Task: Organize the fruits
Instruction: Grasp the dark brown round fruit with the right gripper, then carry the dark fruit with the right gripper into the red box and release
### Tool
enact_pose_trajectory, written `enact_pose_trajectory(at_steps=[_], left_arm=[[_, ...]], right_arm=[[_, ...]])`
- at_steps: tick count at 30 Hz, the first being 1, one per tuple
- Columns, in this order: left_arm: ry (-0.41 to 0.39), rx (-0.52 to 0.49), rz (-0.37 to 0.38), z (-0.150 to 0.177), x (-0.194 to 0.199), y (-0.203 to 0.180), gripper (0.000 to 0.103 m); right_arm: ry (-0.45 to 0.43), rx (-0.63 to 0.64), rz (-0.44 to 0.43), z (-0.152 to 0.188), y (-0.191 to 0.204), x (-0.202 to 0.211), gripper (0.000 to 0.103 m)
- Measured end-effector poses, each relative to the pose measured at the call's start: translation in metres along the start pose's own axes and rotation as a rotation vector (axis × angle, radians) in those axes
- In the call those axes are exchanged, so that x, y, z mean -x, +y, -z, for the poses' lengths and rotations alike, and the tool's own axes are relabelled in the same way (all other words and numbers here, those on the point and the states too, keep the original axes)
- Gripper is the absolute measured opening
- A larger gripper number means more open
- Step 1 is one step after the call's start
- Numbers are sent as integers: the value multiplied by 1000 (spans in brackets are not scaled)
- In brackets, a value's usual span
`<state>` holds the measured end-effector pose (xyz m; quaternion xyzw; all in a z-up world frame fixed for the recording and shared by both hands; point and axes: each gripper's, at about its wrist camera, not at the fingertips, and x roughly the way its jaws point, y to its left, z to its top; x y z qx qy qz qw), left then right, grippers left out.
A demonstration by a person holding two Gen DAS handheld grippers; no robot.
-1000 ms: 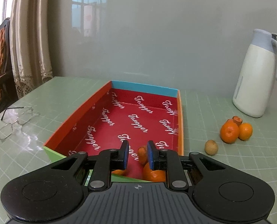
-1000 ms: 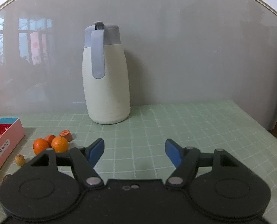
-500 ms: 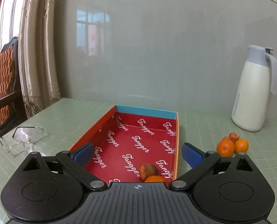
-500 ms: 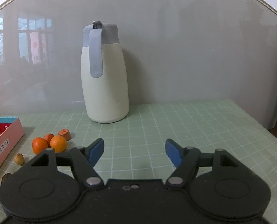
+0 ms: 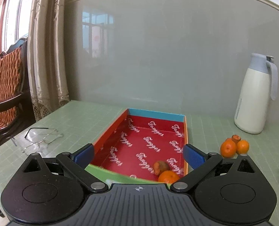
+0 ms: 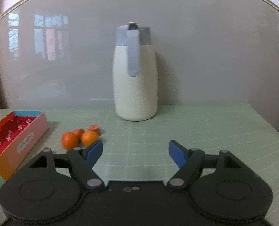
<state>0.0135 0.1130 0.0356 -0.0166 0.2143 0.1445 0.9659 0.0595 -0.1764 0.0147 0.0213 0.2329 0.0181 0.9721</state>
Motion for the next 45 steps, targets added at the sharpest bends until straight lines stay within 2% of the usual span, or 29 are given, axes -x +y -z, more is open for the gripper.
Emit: enact_pose_trajectory(at_steps=[8, 13, 19, 24, 28, 32, 37, 45], left_arm=[[20, -27, -19, 11, 9, 14, 100], [44, -20, -37, 22, 18, 31, 100], [59, -39, -56, 35, 28, 43, 100], [83, -15, -81, 40, 23, 59, 100], [91, -2, -94, 42, 22, 70, 100], [91, 16, -99, 42, 21, 78, 100], [90, 25, -103, 44, 21, 82, 100], [95, 30, -115, 46, 20, 89, 100]], right_arm=[[18, 62, -97, 10, 53, 12, 77], [40, 160, -139, 22, 87, 12, 77], [106, 195, -164, 31, 106, 4, 75], [157, 227, -150, 41, 117, -7, 73], [191, 235, -150, 45, 121, -14, 65], [238, 232, -165, 50, 122, -22, 43], [232, 224, -163, 50, 123, -22, 41], [164, 214, -171, 34, 122, -13, 41]])
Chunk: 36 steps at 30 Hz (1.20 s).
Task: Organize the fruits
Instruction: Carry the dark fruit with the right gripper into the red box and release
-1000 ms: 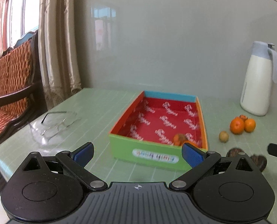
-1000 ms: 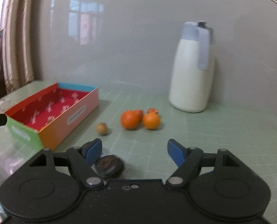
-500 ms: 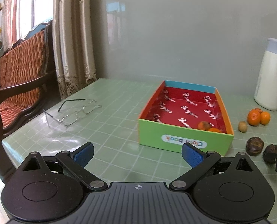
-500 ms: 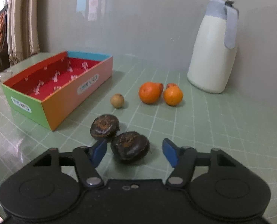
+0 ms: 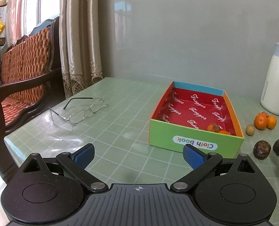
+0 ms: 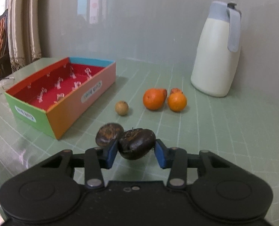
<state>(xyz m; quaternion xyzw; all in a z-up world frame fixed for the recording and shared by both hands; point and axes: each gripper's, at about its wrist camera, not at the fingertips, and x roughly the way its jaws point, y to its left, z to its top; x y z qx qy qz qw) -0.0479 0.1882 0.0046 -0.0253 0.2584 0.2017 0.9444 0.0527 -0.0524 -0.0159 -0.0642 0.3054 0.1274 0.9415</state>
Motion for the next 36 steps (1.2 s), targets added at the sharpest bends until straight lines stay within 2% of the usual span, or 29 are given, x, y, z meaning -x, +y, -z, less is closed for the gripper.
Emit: enact_pose_trajectory(at_steps=[6, 19, 31, 36], left_arm=[[14, 18, -23, 3, -5, 13, 100], [1, 39, -67, -3, -19, 32, 100], [18, 58, -138, 4, -28, 64, 100], [25, 53, -145, 6, -31, 68, 100]], right_arm=[[-42, 0, -17, -15, 7, 4, 41], [-123, 23, -113, -49, 59, -2, 41], [-113, 69, -220, -63, 120, -34, 41], [-92, 91, -252, -61, 143, -46, 41]])
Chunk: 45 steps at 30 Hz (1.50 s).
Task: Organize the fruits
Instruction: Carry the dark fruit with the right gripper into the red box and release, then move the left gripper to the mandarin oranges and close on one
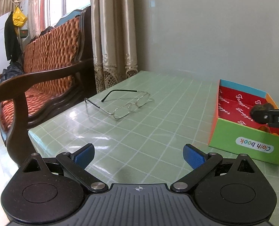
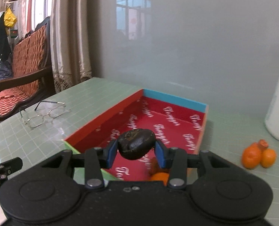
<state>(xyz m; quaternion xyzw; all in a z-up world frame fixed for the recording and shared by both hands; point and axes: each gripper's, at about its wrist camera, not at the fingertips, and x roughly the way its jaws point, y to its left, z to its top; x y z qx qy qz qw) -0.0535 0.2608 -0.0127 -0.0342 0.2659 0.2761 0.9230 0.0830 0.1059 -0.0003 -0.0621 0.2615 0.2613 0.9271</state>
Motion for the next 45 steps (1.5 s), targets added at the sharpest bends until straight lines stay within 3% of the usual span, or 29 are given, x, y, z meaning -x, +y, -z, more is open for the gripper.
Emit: enact_pose_trajectory(at_steps=[4, 7, 11, 22, 34, 45], left_arm=[[-1, -8, 5, 0, 0, 0, 100], [-1, -8, 10, 0, 0, -2, 100], [-9, -5, 25, -1, 4, -8, 100], [-37, -55, 88, -7, 19, -49, 100], [-67, -97, 266, -18, 38, -136, 100], [-116, -165, 390, -20, 53, -209, 99]], right_arm=[[19, 30, 4, 3, 9, -8, 46], [-47, 51, 60, 6, 8, 3, 84], [-81, 15, 68, 2, -9, 18, 81], [-141, -107, 214, 6, -98, 61, 82], [-136, -240, 373, 32, -197, 99, 82], [-140, -295, 469, 55, -248, 120, 82]])
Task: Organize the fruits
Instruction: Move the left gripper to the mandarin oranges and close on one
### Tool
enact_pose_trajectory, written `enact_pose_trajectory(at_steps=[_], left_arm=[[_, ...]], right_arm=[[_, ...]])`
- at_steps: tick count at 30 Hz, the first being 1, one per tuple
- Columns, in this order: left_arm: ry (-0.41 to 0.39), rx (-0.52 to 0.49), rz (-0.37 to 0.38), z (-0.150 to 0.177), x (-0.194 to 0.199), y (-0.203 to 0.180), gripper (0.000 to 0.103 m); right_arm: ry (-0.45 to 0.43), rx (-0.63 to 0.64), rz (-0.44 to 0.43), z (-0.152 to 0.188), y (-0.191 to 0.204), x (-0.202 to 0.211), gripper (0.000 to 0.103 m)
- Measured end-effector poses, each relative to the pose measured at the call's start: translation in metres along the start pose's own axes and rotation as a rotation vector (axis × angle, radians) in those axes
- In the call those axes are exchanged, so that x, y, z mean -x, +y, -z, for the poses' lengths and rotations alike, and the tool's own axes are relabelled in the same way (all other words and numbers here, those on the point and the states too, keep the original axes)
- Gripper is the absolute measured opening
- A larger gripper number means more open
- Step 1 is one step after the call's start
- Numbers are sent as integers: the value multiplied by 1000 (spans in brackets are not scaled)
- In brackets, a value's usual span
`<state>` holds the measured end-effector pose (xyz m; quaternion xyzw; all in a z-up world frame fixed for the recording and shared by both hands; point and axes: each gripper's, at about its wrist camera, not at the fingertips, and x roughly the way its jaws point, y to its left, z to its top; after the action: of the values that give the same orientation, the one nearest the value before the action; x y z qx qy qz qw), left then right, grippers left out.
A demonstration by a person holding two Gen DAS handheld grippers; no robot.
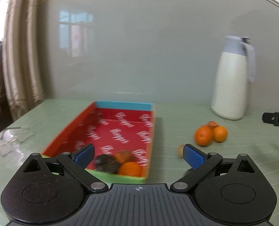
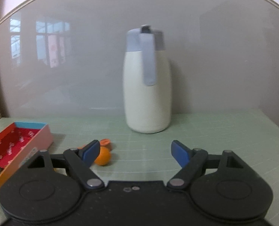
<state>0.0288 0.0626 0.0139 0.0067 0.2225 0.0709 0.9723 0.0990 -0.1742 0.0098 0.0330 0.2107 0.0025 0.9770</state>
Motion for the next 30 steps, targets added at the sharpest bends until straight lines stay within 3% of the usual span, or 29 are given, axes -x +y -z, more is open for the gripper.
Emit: enact_pose_trajectory(at_steps=[5, 9, 12, 15, 21, 30], left_arm=[[-25, -53, 63, -7, -9, -44, 99], [-5, -98, 128, -11, -24, -78, 72], [21, -112, 155, -11, -39, -100, 67], [51, -113, 187, -9, -49, -117, 54], [81, -115, 197, -7, -72, -152, 52], [128, -96, 168, -8, -111, -175, 52]], right_arm=[[6, -27, 47, 4, -30, 1, 82], [6, -42, 92, 6, -55, 1, 82], [6, -67, 125, 8, -73, -1, 82], [10, -89, 157, 10, -91, -2, 82], [17, -107, 205, 15, -116, -2, 82], [35, -92, 238, 18, -135, -11, 82]])
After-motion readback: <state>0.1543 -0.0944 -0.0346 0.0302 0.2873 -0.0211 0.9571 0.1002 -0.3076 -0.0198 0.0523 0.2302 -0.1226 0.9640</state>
